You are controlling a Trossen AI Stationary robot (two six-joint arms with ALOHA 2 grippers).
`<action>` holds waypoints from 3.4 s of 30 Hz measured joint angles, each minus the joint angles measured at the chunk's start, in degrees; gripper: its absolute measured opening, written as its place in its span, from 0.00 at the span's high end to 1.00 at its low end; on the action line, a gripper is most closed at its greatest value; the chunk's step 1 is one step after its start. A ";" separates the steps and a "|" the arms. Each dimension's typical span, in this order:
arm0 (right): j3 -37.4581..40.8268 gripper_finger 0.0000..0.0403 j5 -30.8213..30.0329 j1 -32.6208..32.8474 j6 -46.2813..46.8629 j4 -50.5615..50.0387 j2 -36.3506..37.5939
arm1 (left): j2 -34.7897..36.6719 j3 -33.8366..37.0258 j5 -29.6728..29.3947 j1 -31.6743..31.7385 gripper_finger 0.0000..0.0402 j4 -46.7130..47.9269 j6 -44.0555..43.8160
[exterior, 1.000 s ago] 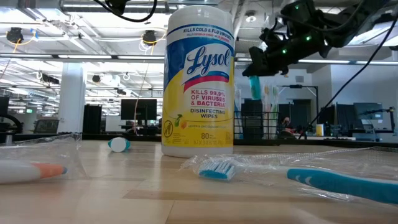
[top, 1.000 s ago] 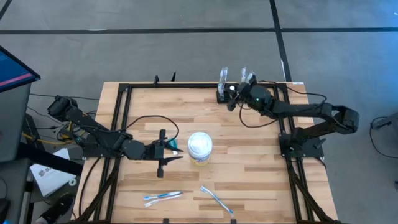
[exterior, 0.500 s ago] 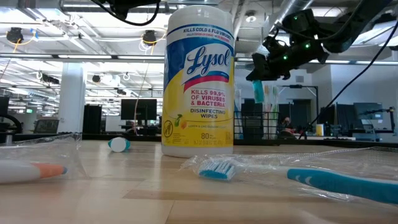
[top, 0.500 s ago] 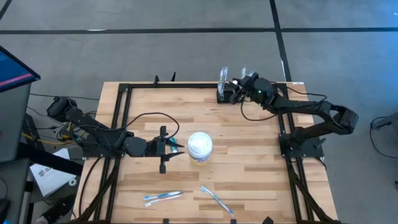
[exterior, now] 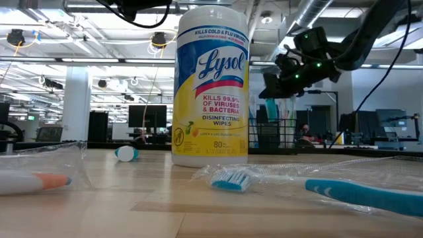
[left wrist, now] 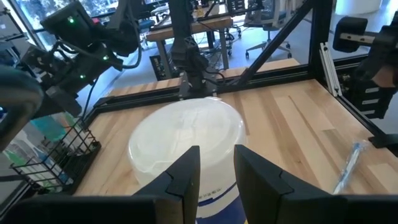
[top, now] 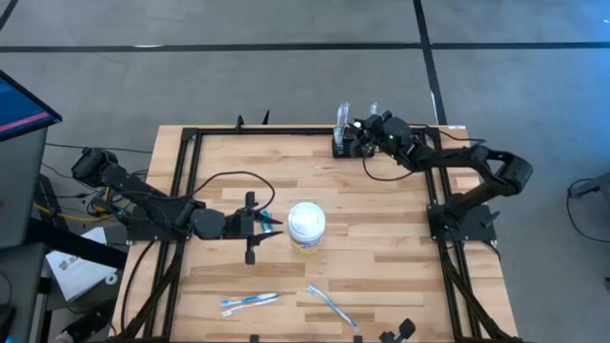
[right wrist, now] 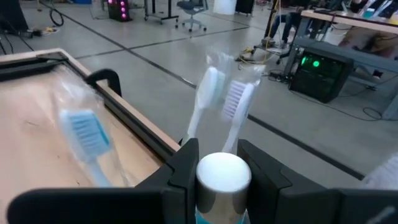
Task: Pick & Place toothbrushing station
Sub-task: Put the bottom blue mouthwash into the black mesh organizer
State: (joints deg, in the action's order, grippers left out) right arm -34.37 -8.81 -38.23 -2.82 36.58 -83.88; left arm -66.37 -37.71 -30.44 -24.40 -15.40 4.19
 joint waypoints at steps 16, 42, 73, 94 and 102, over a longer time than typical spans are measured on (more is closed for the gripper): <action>0.00 0.80 3.30 -3.17 1.32 0.31 -1.72 | 0.00 0.00 0.03 1.36 0.77 0.03 0.05; 8.61 0.80 2.94 -3.46 7.20 11.84 -1.72 | -0.04 1.95 -0.06 4.28 0.77 -1.94 0.02; 8.61 0.80 2.74 -3.46 10.52 9.27 -1.72 | -0.02 1.97 0.24 4.57 0.77 -2.55 1.57; 4.59 0.80 2.99 -2.92 11.89 22.27 -17.54 | 0.00 1.99 0.22 4.57 0.77 -2.64 1.57; 4.42 0.80 3.01 -2.47 12.86 22.80 -18.19 | 0.00 2.28 0.27 4.57 0.77 -2.63 1.57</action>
State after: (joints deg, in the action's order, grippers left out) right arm -29.95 -5.80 -40.70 10.04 59.37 -102.07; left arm -66.37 -35.44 -30.17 -19.84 -18.03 5.76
